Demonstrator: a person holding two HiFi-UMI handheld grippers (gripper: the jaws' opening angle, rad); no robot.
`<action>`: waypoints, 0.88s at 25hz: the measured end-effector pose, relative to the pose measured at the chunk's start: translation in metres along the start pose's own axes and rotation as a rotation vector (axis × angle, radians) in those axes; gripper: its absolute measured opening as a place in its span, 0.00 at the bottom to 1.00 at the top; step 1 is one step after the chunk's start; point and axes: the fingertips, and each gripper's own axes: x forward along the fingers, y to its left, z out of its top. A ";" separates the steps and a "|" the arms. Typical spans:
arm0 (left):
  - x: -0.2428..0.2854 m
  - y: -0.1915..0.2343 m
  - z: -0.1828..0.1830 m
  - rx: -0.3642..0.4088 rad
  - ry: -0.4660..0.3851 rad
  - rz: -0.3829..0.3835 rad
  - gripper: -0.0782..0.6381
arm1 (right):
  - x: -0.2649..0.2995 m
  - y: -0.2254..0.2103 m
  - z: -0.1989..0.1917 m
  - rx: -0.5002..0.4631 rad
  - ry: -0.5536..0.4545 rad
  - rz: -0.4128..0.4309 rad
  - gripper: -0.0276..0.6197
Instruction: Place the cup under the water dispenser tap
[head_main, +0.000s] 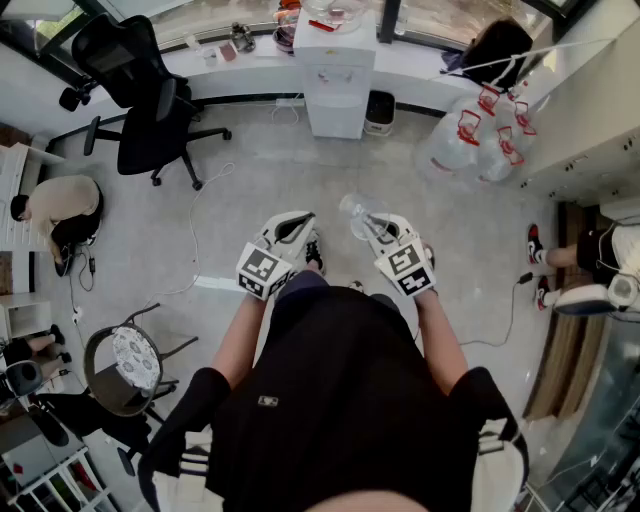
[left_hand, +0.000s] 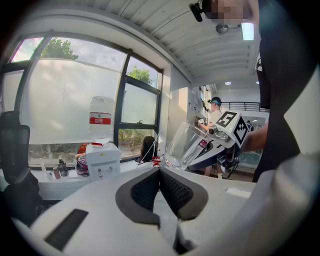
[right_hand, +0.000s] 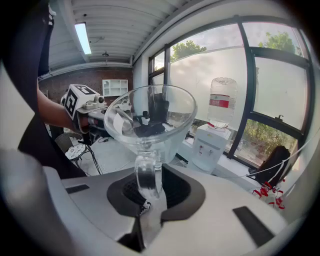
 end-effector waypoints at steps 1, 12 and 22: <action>0.001 0.003 0.002 0.002 -0.001 0.000 0.11 | 0.002 -0.001 0.002 0.002 -0.001 -0.002 0.10; 0.009 0.019 0.011 0.016 -0.004 0.004 0.11 | 0.012 -0.011 0.018 0.047 -0.034 0.014 0.09; 0.019 0.033 0.002 -0.018 0.012 0.012 0.11 | 0.029 -0.024 0.018 0.049 -0.015 0.027 0.09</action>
